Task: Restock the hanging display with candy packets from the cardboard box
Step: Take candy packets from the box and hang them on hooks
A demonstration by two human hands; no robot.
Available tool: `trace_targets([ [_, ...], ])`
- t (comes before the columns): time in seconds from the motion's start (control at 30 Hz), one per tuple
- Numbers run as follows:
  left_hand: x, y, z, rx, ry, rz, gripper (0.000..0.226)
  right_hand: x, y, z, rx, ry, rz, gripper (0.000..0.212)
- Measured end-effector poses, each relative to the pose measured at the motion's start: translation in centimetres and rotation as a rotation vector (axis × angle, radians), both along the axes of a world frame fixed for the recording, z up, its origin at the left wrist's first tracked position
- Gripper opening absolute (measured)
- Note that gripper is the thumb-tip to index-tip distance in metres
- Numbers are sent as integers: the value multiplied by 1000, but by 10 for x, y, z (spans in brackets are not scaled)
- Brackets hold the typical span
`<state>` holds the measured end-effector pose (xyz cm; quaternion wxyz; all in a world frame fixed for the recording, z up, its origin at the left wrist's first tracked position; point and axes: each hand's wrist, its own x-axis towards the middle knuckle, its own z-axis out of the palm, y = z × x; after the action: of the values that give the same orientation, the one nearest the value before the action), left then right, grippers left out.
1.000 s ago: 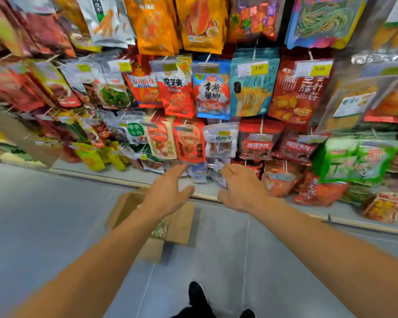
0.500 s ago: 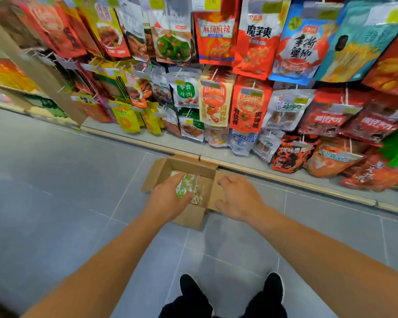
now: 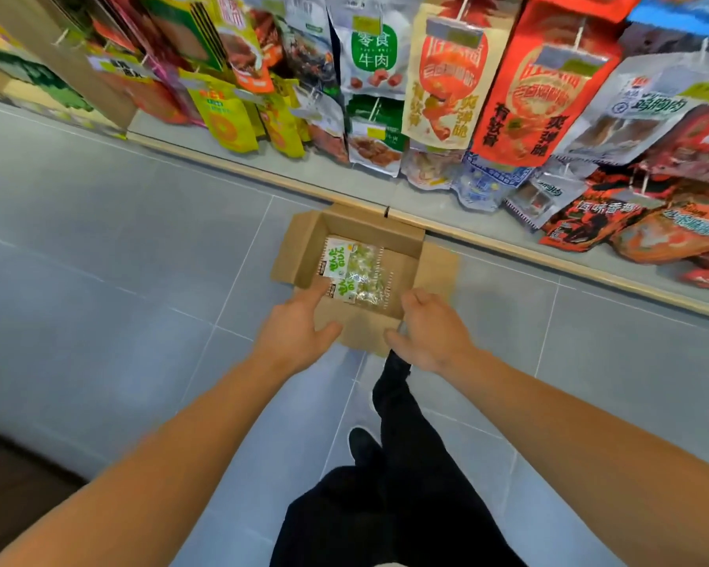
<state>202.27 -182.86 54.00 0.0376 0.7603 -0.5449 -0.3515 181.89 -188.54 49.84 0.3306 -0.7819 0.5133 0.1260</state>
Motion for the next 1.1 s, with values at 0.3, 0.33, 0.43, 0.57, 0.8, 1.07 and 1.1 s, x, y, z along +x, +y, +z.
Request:
trace_targets([
  [0.3,34,-108,-112,159,53,8,65,32,-99,-102,164,64,-2,67],
  [0.33,38,-118,-127,176,71,21,66,34,-108,-115,182,76,-13,67],
  [0.43,50,-148,-174,205,95,51,65,43,-135,-158,215,108,-34,64],
  [0.57,70,-181,-245,251,99,91,62,60,-166,-229,273,122,-118,63],
  [0.8,101,-215,-373,334,110,69,43,86,-194,-365,383,95,-285,69],
  [1.07,112,-239,-538,476,118,129,59,98,-212,-518,553,-6,-548,71],
  [1.1,110,-242,-559,500,136,131,61,98,-216,-538,581,-27,-611,67],
])
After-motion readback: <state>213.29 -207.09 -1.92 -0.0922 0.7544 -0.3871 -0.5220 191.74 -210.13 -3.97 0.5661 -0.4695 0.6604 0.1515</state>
